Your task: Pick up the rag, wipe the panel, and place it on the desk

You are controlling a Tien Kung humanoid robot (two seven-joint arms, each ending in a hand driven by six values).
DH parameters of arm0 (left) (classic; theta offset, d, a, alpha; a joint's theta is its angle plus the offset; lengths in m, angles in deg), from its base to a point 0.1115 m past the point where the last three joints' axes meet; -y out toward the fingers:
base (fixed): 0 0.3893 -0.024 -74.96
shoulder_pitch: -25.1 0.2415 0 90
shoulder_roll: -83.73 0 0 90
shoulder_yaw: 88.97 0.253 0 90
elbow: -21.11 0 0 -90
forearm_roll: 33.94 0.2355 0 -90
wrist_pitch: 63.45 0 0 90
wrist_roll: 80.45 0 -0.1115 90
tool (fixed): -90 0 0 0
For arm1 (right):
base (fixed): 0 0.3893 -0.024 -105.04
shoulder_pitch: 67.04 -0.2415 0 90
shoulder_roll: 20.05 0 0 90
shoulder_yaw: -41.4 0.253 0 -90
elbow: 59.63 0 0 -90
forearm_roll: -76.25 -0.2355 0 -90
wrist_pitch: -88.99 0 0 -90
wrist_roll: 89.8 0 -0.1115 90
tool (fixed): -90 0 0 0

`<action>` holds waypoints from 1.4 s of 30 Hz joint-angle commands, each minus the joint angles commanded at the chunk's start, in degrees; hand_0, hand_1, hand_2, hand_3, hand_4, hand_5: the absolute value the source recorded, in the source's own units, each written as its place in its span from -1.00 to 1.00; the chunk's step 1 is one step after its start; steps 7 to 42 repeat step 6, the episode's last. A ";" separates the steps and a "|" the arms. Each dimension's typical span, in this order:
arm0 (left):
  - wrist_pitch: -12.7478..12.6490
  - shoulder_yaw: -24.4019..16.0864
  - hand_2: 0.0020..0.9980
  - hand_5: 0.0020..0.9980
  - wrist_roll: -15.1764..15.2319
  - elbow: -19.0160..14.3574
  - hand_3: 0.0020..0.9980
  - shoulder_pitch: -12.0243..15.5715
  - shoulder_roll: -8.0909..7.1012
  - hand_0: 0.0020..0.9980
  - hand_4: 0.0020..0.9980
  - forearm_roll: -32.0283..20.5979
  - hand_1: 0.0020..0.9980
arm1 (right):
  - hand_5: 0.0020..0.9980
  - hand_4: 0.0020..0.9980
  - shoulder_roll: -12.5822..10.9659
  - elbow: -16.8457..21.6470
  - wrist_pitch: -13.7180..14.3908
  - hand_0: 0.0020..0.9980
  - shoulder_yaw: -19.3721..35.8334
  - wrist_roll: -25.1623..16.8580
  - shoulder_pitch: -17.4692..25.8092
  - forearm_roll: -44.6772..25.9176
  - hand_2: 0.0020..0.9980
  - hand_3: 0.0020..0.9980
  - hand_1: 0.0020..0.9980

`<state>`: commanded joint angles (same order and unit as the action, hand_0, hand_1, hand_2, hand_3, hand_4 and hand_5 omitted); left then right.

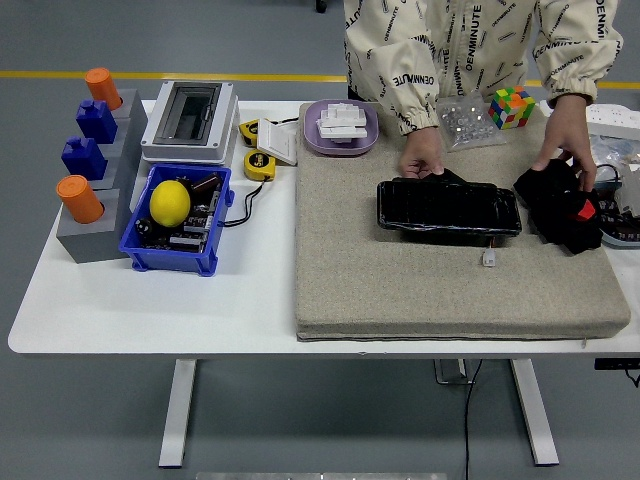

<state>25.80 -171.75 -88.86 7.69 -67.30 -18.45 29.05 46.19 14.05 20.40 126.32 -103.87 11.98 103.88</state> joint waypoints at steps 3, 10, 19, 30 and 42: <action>0.02 0.15 0.27 -0.10 -0.01 0.00 0.12 -0.03 0.05 0.21 0.26 -0.08 0.27 | 0.49 1.00 -0.01 -0.10 -0.13 0.60 -0.02 0.02 -0.20 -0.16 0.70 0.70 0.58; 0.02 0.29 0.27 -0.10 0.00 -0.01 0.12 -0.03 0.00 0.21 0.26 -0.11 0.27 | 0.49 1.00 -0.01 -0.07 -0.31 0.60 0.23 0.05 -0.35 -0.27 0.70 0.70 0.58; 0.02 0.29 0.27 -0.10 0.00 -0.01 0.12 -0.03 0.00 0.21 0.26 -0.11 0.27 | 0.49 1.00 -0.01 -0.07 -0.31 0.60 0.23 0.05 -0.35 -0.27 0.70 0.70 0.58; 0.02 0.29 0.27 -0.10 0.00 -0.01 0.12 -0.03 0.00 0.21 0.26 -0.11 0.27 | 0.49 1.00 -0.01 -0.07 -0.31 0.60 0.23 0.05 -0.35 -0.27 0.70 0.70 0.58; 0.02 0.29 0.27 -0.10 0.00 -0.01 0.12 -0.03 0.00 0.21 0.26 -0.11 0.27 | 0.49 1.00 -0.01 -0.07 -0.31 0.60 0.23 0.05 -0.35 -0.27 0.70 0.70 0.58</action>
